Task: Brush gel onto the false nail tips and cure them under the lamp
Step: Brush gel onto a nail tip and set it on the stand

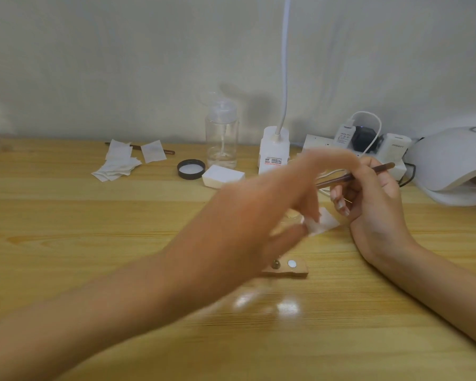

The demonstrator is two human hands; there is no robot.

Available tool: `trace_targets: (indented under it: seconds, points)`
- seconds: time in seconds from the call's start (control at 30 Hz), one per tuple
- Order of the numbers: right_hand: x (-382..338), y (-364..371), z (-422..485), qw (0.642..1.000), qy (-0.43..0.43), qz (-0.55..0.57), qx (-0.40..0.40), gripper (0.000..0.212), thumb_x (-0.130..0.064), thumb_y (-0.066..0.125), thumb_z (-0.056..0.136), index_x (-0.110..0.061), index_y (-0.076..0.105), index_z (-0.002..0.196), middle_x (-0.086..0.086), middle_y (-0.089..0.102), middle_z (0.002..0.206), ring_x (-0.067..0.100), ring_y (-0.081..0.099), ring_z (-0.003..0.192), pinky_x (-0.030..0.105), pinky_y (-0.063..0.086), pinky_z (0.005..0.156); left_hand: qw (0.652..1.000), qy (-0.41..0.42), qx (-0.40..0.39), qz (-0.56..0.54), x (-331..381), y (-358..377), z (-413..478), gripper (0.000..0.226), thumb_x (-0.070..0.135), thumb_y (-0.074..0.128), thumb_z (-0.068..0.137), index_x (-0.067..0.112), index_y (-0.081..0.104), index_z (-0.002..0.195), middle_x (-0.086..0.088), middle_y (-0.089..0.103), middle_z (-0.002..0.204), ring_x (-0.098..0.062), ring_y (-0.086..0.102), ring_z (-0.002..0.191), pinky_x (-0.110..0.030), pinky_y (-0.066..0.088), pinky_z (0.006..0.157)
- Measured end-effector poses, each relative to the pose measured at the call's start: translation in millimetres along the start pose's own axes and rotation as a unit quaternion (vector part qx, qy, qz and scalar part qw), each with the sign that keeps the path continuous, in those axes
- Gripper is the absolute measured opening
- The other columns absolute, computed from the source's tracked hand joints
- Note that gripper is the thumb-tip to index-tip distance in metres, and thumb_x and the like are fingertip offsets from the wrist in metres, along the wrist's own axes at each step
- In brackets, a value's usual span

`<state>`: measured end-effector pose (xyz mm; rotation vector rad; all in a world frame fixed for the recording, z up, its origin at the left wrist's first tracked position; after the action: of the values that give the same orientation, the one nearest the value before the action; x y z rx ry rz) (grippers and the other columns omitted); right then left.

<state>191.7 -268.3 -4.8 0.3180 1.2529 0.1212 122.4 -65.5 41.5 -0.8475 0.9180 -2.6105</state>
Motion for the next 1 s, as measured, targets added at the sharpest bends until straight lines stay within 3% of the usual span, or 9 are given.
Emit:
trace_targets:
  seconds: [0.13, 0.23, 0.37, 0.57, 0.7, 0.83, 1.0]
  points:
    - [0.8, -2.0, 1.0, 1.000, -0.005, -0.003, 0.007, 0.028, -0.018, 0.046, 0.103, -0.020, 0.044, 0.076, -0.002, 0.057, 0.052, 0.010, 0.050, 0.047, 0.017, 0.036, 0.042, 0.990, -0.077, 0.070, -0.095, -28.5, -17.9, 10.2, 0.056, 0.008, 0.077, 0.087, 0.030, 0.048, 0.130, 0.008, 0.067, 0.087, -0.007, 0.072, 0.085, -0.017, 0.055, 0.071]
    - [1.4, -2.3, 1.2, 1.000, -0.006, 0.002, 0.003, 0.028, -0.018, 0.046, 0.103, -0.019, 0.044, 0.076, -0.003, 0.056, 0.052, 0.009, 0.051, 0.047, 0.017, 0.036, 0.042, 0.978, -0.144, 0.074, -0.133, -51.5, -14.8, 6.8, 0.054, 0.013, 0.080, 0.084, 0.025, 0.052, 0.129, 0.008, 0.070, 0.084, -0.012, 0.072, 0.082, -0.033, 0.050, 0.061]
    - [1.6, -2.7, 1.3, 1.000, -0.003, 0.002, 0.005, 0.028, -0.018, 0.047, 0.103, -0.020, 0.045, 0.075, -0.002, 0.056, 0.052, 0.010, 0.051, 0.047, 0.017, 0.036, 0.042, 0.959, -0.199, 0.062, -0.194, -71.8, -5.7, -0.1, 0.054, 0.010, 0.082, 0.081, 0.026, 0.054, 0.125, 0.004, 0.073, 0.084, -0.013, 0.071, 0.079, -0.025, 0.052, 0.069]
    - [-0.2, -1.8, -0.3, 1.000, -0.012, 0.014, 0.001, 0.030, -0.017, 0.046, 0.103, -0.023, 0.049, 0.073, -0.002, 0.056, 0.051, 0.009, 0.052, 0.047, 0.016, 0.036, 0.041, 0.954, -0.214, 0.052, -0.203, -78.5, 6.3, -4.9, 0.053, 0.007, 0.081, 0.082, 0.029, 0.055, 0.123, 0.006, 0.076, 0.086, -0.013, 0.073, 0.087, -0.028, 0.054, 0.074]
    - [-2.1, 0.3, -1.9, 0.999, -0.032, 0.016, -0.027, 0.036, -0.023, 0.049, 0.101, -0.032, 0.057, 0.066, -0.003, 0.059, 0.055, 0.009, 0.054, 0.049, 0.016, 0.037, 0.042, 0.958, -0.213, 0.062, -0.183, -76.6, 7.5, -5.6, 0.055, 0.009, 0.082, 0.081, 0.030, 0.055, 0.124, 0.010, 0.076, 0.084, -0.007, 0.072, 0.091, -0.019, 0.053, 0.063]
    - [-1.5, 1.5, -2.8, 0.996, -0.044, -0.010, -0.071, 0.025, -0.030, 0.052, 0.097, -0.027, 0.053, 0.072, 0.003, 0.064, 0.059, 0.012, 0.053, 0.049, 0.017, 0.037, 0.043, 0.956, -0.213, 0.071, -0.191, -76.1, 8.6, -6.9, 0.060, 0.004, 0.082, 0.080, 0.029, 0.054, 0.127, 0.005, 0.076, 0.080, -0.010, 0.073, 0.087, -0.022, 0.053, 0.051]
    - [0.4, 2.3, -3.7, 0.995, -0.041, -0.043, -0.082, 0.026, -0.027, 0.052, 0.098, -0.028, 0.052, 0.072, 0.006, 0.064, 0.061, 0.014, 0.053, 0.048, 0.018, 0.038, 0.043, 0.957, -0.215, 0.070, -0.183, -77.0, 8.8, -7.0, 0.061, 0.003, 0.082, 0.080, 0.029, 0.053, 0.127, 0.005, 0.076, 0.079, -0.010, 0.073, 0.086, -0.024, 0.053, 0.050]
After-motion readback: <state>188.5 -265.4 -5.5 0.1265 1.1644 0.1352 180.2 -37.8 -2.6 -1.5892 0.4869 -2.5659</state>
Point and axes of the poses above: each hand's wrist, its own z-axis towards the middle knuckle, its own y-axis out of the palm, x = y × z, the point moved 1 cm from there along z, towards the middle knuckle
